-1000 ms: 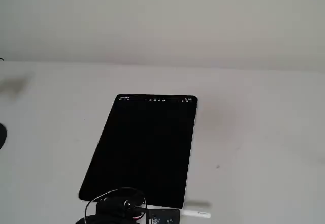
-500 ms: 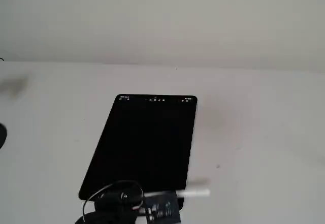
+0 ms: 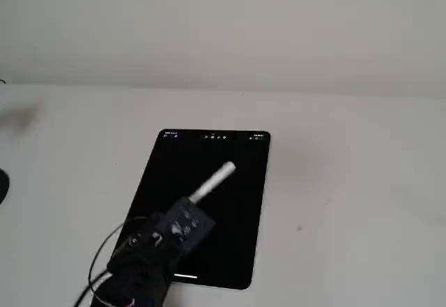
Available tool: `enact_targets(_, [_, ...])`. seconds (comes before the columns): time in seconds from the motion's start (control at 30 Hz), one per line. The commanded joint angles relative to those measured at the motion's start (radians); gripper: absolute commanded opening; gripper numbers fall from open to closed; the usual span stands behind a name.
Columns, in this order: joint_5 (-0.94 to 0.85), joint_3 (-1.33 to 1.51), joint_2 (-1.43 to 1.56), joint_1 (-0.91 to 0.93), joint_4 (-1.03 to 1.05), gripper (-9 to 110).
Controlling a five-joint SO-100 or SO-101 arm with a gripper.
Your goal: Draw a circular shape on the ipad using the apple pencil
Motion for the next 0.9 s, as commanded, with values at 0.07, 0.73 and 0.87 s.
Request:
enact_targets(0.07, [-0.221,-0.054,-0.627,-0.034,-0.741,0])
enact_targets(0.73, [-0.437,-0.729,-1.720,0.104,-1.391,0])
enact_targets(0.87, [-0.449,-0.781,-1.761,0.110,-1.387,0])
